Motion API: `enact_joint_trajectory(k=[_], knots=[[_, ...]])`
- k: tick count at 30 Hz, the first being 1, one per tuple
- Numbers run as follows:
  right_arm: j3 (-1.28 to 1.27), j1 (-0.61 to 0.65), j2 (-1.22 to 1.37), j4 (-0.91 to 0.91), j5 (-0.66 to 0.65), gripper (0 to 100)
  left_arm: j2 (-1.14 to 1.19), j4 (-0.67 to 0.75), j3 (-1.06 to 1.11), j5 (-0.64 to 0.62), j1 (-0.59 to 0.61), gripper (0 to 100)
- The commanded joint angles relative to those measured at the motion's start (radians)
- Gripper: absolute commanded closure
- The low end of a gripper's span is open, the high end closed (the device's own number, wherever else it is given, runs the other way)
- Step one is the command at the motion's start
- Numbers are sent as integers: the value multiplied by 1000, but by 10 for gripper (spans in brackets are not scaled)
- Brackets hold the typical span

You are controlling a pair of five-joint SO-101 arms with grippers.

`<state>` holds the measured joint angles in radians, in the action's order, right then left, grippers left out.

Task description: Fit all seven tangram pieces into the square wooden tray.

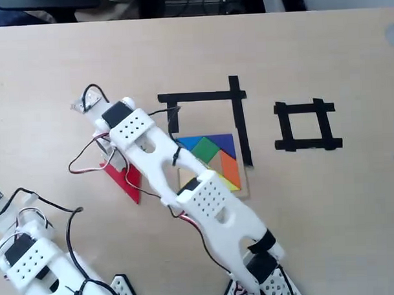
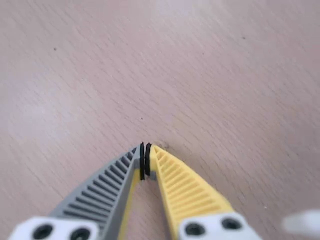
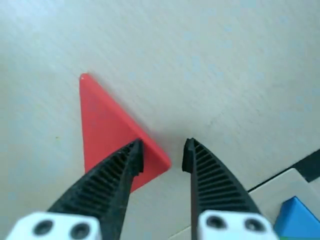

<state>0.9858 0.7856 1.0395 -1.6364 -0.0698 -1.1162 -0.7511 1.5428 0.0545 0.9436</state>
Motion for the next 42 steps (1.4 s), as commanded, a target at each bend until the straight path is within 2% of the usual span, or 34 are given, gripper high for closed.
enact_joint_trajectory(k=[1, 9, 12, 13, 15, 17, 22, 25, 27, 30, 36, 42], knots=[[113, 28, -5, -71, -11, 859, -12, 17, -4, 12, -7, 949], [163, -12, -24, -121, -11, 859, -12, 17, -4, 12, -7, 949], [170, -68, -67, -129, -11, 864, -12, 12, -10, 12, -18, 949], [165, -95, -93, -130, -11, 866, -14, 15, -13, 12, -47, 952], [142, -160, -170, -130, -17, 900, -14, 9, -24, 12, -193, 954], [91, -229, -274, -130, -25, 987, -14, 9, -22, 11, -341, 954], [-173, -393, -553, -126, -106, 987, -14, 8, -30, -5, -575, 954], [-309, -519, -699, -121, -155, 988, -14, 17, -24, -126, -682, 954], [-400, -606, -774, -89, -180, 988, -12, 44, -25, -213, -730, 954], [-590, -698, -823, 6, -238, 988, -5, 98, -25, -272, -769, 954], [-900, -776, -834, 256, -318, 988, 0, 186, -21, -336, -811, 955], [-966, -813, -829, 318, -319, 988, 114, 189, -47, -347, -848, 971]])
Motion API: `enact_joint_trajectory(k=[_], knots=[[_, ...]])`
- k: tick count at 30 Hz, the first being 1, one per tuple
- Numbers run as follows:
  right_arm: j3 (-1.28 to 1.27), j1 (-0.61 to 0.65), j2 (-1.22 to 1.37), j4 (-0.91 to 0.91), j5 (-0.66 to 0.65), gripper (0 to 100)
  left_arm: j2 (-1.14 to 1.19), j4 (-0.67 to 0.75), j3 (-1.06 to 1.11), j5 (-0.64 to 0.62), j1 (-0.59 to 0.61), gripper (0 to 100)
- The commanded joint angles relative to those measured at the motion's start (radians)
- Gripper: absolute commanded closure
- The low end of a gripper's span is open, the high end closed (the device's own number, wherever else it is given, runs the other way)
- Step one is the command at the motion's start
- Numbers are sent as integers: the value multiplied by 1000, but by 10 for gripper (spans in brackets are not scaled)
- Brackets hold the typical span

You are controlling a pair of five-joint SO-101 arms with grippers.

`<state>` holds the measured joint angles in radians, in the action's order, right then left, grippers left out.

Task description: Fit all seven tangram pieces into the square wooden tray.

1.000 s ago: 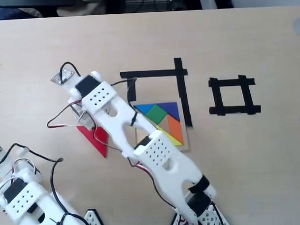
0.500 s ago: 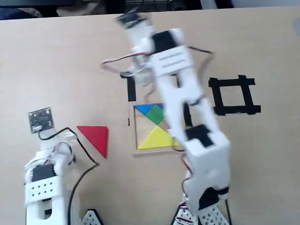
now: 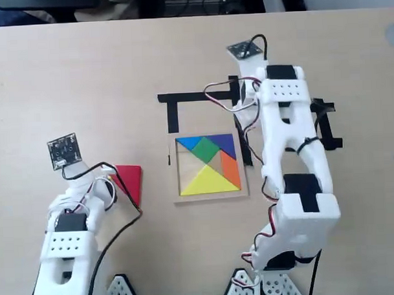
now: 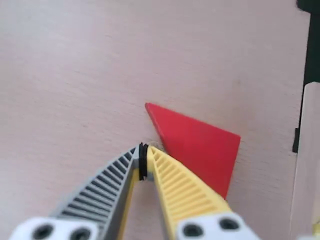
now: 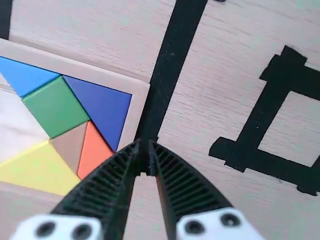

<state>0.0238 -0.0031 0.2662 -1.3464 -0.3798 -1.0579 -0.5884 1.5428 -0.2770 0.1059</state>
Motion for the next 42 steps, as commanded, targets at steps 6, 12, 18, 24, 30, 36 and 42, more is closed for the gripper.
enact_joint_trajectory(k=[6, 12, 18, 24, 30, 36, 42], knots=[[-79, -21, -59, 91, -3, 988, 342, 28, -202, -97, -8, 971], [-147, -25, -58, 175, -3, 988, 551, -17, -337, -106, 30, 971], [-162, -26, -51, 213, -8, 988, 681, 81, -426, -97, 79, 971], [-176, -28, -51, 213, -8, 988, 887, 81, -615, -72, -1, 971], [-229, -28, -51, 241, -55, 988, 1005, 34, -743, -44, -107, 971], [-269, -29, -51, 284, -55, 988, 1002, -72, -760, -43, -234, 971], [-268, -89, -51, 279, -60, 988, 997, -141, -763, -38, -203, 971]])
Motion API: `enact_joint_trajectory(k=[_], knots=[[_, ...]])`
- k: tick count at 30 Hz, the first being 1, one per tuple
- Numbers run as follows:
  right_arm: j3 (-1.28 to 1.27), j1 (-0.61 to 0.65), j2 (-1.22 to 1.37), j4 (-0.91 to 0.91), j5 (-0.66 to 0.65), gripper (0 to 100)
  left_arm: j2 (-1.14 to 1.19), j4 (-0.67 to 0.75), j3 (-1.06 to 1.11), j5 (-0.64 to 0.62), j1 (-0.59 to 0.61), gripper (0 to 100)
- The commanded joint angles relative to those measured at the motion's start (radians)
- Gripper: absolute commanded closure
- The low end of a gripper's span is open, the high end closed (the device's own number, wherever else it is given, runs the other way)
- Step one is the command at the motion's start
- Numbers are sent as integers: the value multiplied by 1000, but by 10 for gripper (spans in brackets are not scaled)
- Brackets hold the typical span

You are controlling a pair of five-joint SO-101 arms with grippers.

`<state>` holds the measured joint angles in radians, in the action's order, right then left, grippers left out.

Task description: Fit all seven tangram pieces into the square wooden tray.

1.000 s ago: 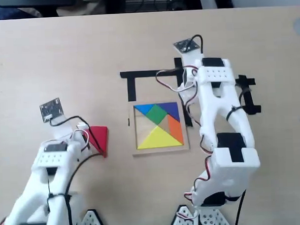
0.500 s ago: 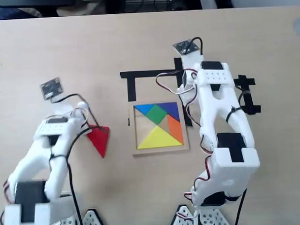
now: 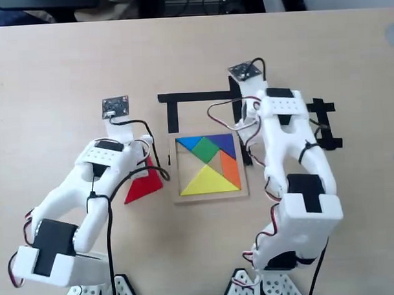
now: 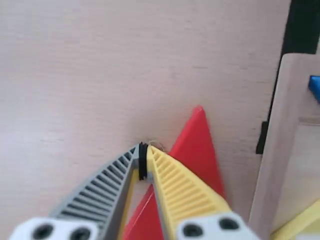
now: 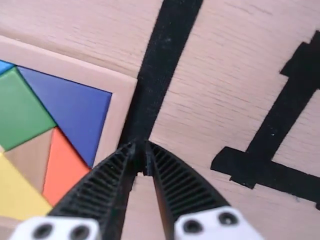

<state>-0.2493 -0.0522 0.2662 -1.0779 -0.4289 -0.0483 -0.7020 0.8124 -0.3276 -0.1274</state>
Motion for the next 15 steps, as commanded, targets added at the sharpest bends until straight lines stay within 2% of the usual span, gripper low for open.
enact_joint_trajectory(k=[1, 3, 10, 15], knots=[[4, -46, -51, 12, -12, 988, -6, -20, -35, 29, 39, 971], [2, -48, -50, 12, -12, 988, -3, 11, -35, 63, 21, 971], [-5, -43, -50, 6, -6, 988, -3, 152, -35, 64, -174, 971], [-33, -41, -50, 14, -14, 988, -9, 206, -35, 64, -165, 971]])
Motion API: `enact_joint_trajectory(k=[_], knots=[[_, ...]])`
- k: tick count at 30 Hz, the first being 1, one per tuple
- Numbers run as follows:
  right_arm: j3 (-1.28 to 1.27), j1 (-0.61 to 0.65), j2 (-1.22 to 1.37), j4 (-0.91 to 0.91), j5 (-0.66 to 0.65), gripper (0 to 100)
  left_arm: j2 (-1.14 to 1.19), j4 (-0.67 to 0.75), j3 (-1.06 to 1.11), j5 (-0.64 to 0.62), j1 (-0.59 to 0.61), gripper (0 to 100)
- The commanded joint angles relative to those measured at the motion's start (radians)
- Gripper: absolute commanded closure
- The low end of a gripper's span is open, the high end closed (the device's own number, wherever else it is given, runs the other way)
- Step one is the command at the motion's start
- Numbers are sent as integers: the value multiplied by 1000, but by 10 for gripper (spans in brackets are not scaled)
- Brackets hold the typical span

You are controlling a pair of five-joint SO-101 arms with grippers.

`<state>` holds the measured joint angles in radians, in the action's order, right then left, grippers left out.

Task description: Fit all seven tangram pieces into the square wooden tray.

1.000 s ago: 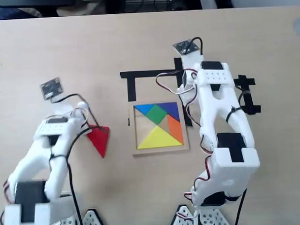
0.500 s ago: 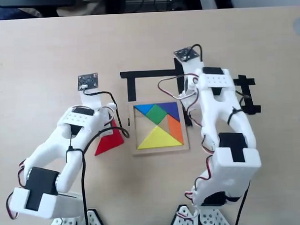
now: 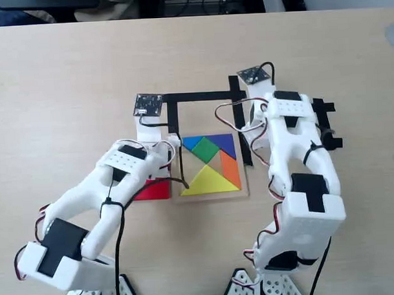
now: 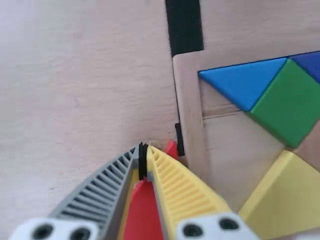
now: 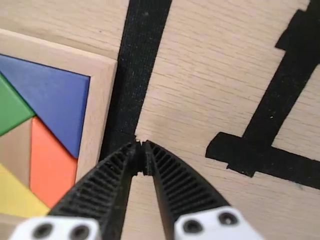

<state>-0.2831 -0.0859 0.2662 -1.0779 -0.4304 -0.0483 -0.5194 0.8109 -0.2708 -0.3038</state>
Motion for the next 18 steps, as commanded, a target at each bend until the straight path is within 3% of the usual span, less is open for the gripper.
enact_joint_trajectory(k=[1, 3, 7, 11, 13, 18], knots=[[-1, -9, -50, 14, -12, 988, -14, 8, -35, 8, 42, 971], [-1, -8, -50, 14, -12, 988, -28, -60, -67, 8, 133, 971], [-2, -8, -45, 14, -12, 988, -124, -405, -157, 31, 254, 971], [7, -8, 28, 8, -32, 988, -267, -660, -165, 193, 285, 971], [28, -12, 68, -17, -55, 988, -324, -707, -120, 232, 291, 971], [120, -9, 139, -94, -52, 988, -396, -660, 10, 236, 288, 971]])
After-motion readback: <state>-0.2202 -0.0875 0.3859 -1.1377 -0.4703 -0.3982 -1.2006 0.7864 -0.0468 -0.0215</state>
